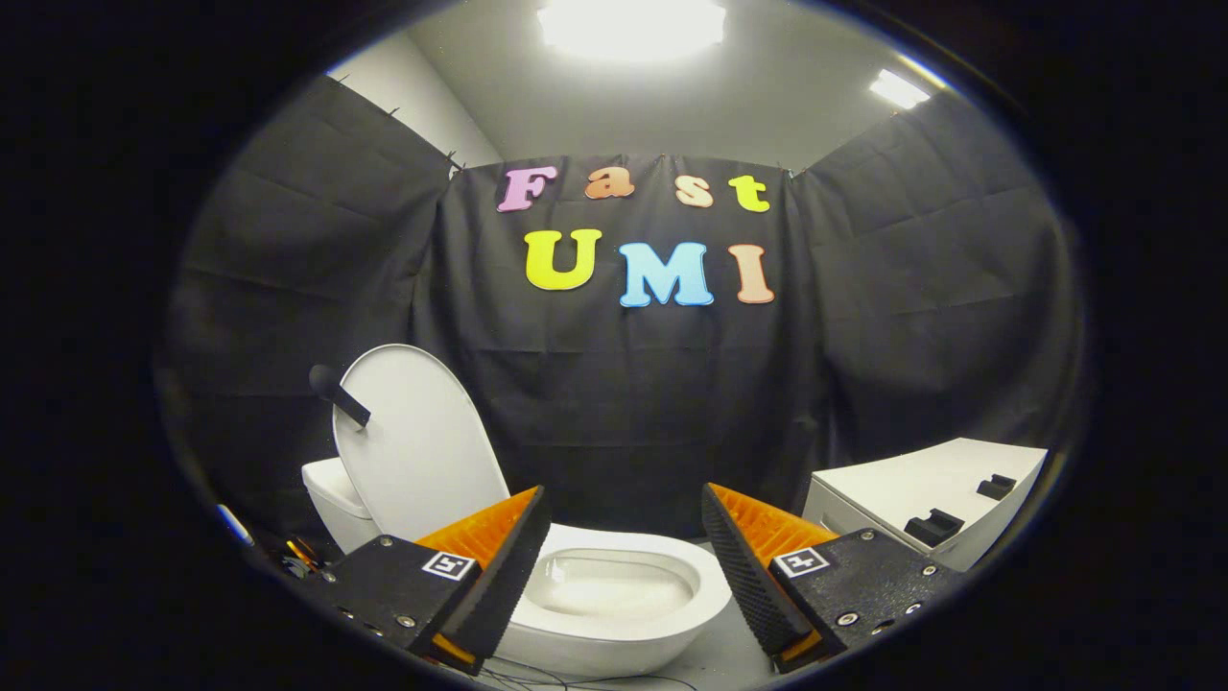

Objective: Open the toilet lid.

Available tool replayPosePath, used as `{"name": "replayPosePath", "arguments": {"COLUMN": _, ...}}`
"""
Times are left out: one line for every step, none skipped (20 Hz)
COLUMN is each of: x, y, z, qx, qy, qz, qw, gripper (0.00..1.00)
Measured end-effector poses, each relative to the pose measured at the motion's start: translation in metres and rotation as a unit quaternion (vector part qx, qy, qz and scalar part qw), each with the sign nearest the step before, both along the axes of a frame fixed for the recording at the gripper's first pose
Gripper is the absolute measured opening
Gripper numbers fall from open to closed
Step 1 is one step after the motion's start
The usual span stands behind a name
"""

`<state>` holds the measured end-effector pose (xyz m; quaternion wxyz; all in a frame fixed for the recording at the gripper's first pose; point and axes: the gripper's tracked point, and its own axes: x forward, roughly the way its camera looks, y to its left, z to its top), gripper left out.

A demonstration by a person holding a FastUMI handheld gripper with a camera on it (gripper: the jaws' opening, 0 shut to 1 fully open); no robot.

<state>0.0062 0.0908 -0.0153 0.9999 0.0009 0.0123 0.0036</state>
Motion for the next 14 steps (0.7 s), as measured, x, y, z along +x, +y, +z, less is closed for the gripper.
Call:
{"name": "replayPosePath", "arguments": {"x": 0.000, "y": 0.001, "z": -0.001, "qx": -0.001, "qy": 0.000, "qz": 0.002, "qw": 1.000, "gripper": 0.97}}
{"name": "replayPosePath", "arguments": {"x": 0.000, "y": 0.002, "z": -0.001, "qx": -0.001, "qy": 0.001, "qz": 0.002, "qw": 1.000, "gripper": 0.97}}
{"name": "replayPosePath", "arguments": {"x": 0.001, "y": 0.003, "z": -0.002, "qx": -0.002, "qy": 0.003, "qz": 0.003, "qw": 1.000, "gripper": 0.97}}
{"name": "replayPosePath", "arguments": {"x": 0.000, "y": 0.003, "z": -0.003, "qx": -0.003, "qy": 0.004, "qz": 0.004, "qw": 1.000, "gripper": 0.97}}
{"name": "replayPosePath", "arguments": {"x": 0.000, "y": 0.002, "z": -0.005, "qx": -0.003, "qy": 0.004, "qz": 0.004, "qw": 1.000, "gripper": 0.97}}
{"name": "replayPosePath", "arguments": {"x": 0.000, "y": 0.003, "z": -0.005, "qx": -0.003, "qy": 0.005, "qz": 0.005, "qw": 1.000, "gripper": 0.97}}
{"name": "replayPosePath", "arguments": {"x": 0.000, "y": 0.004, "z": -0.005, "qx": -0.003, "qy": 0.006, "qz": 0.005, "qw": 1.000, "gripper": 0.97}}
{"name": "replayPosePath", "arguments": {"x": 0.000, "y": 0.006, "z": -0.005, "qx": -0.003, "qy": 0.006, "qz": 0.007, "qw": 1.000, "gripper": 0.97}}
{"name": "replayPosePath", "arguments": {"x": -0.001, "y": 0.007, "z": -0.006, "qx": -0.004, "qy": 0.007, "qz": 0.007, "qw": 1.000, "gripper": 0.97}}
{"name": "replayPosePath", "arguments": {"x": 0.000, "y": 0.008, "z": -0.005, "qx": -0.006, "qy": 0.007, "qz": 0.009, "qw": 1.000, "gripper": 0.97}}
{"name": "replayPosePath", "arguments": {"x": 0.001, "y": 0.007, "z": -0.005, "qx": -0.009, "qy": 0.007, "qz": 0.010, "qw": 1.000, "gripper": 0.97}}
{"name": "replayPosePath", "arguments": {"x": 0.001, "y": 0.008, "z": -0.005, "qx": -0.010, "qy": 0.007, "qz": 0.011, "qw": 1.000, "gripper": 0.97}}
{"name": "replayPosePath", "arguments": {"x": 0.001, "y": 0.011, "z": -0.006, "qx": -0.011, "qy": 0.008, "qz": 0.014, "qw": 1.000, "gripper": 0.97}}
{"name": "replayPosePath", "arguments": {"x": 0.001, "y": 0.012, "z": -0.006, "qx": -0.011, "qy": 0.007, "qz": 0.015, "qw": 1.000, "gripper": 0.97}}
